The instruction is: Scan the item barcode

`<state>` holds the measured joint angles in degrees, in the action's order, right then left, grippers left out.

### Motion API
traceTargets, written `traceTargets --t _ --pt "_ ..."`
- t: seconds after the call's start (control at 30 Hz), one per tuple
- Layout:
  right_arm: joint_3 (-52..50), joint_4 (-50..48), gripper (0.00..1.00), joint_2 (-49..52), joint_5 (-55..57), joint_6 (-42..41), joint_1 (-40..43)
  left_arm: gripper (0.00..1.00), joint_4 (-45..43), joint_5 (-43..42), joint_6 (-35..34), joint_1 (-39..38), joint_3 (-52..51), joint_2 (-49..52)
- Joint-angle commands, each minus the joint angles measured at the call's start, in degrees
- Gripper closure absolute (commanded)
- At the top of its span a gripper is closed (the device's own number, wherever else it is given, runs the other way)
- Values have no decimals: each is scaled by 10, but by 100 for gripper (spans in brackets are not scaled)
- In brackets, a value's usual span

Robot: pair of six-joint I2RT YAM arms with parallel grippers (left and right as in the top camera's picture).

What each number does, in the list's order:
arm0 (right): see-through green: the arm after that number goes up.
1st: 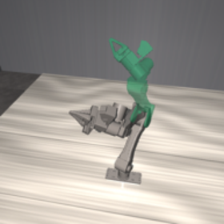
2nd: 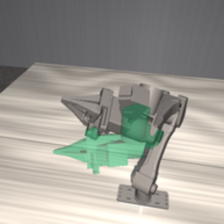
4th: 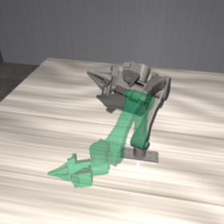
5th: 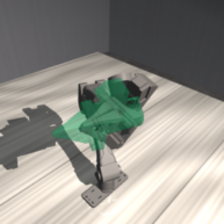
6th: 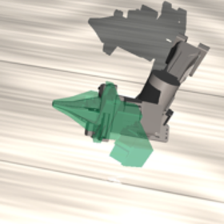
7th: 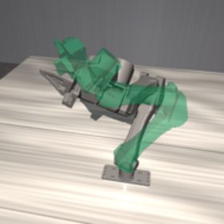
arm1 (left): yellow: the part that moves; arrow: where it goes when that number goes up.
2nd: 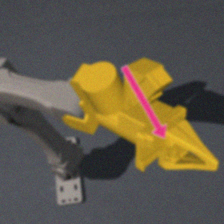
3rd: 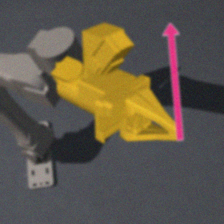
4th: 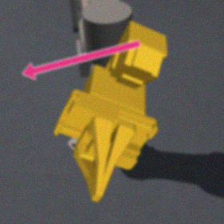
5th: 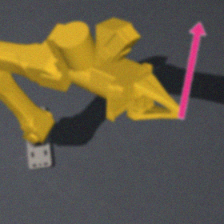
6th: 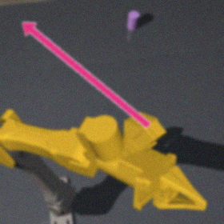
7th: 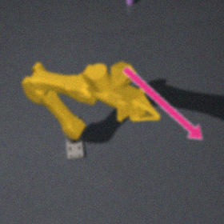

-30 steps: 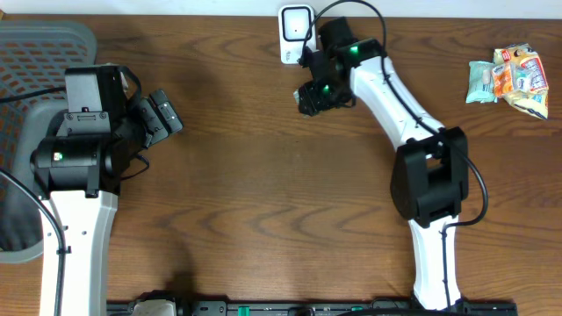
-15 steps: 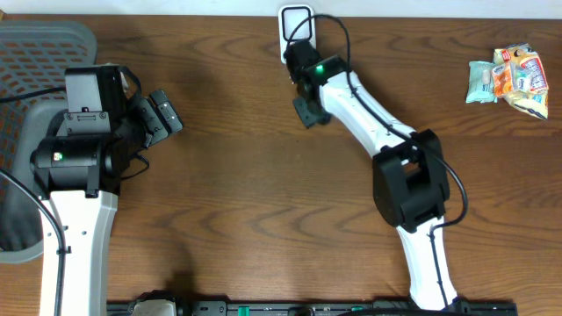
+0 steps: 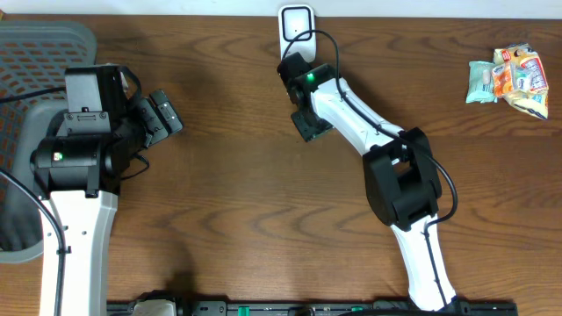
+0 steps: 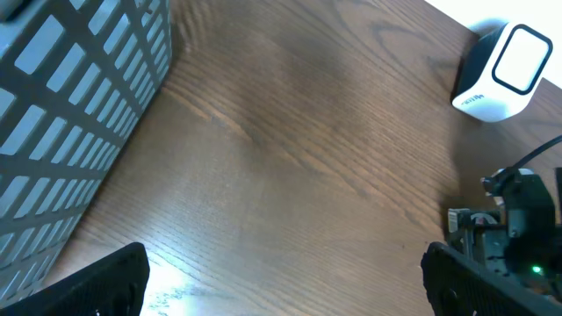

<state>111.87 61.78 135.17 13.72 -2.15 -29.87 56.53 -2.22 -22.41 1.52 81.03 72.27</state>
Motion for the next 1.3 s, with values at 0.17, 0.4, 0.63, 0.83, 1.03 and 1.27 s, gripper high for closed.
traceTargets --t 0.17,0.4,0.63,0.83,1.03,1.27 --pt "85 65 9 -5 7 -15 -5 2 0 5 8 3 5 0" --pt "99 85 1 -5 -127 -108 -4 2 0 5 8 3 5 0" --pt "99 50 18 -5 -216 -154 -5 2 0 5 8 3 5 0" --pt "99 -29 58 -5 -156 -291 6 2 0 5 8 3 5 0" --pt "75 -112 91 -4 -128 -328 5 2 0 5 8 3 5 0" --pt "4 -151 99 -1 -20 -377 0 2 0 5 8 3 5 0"
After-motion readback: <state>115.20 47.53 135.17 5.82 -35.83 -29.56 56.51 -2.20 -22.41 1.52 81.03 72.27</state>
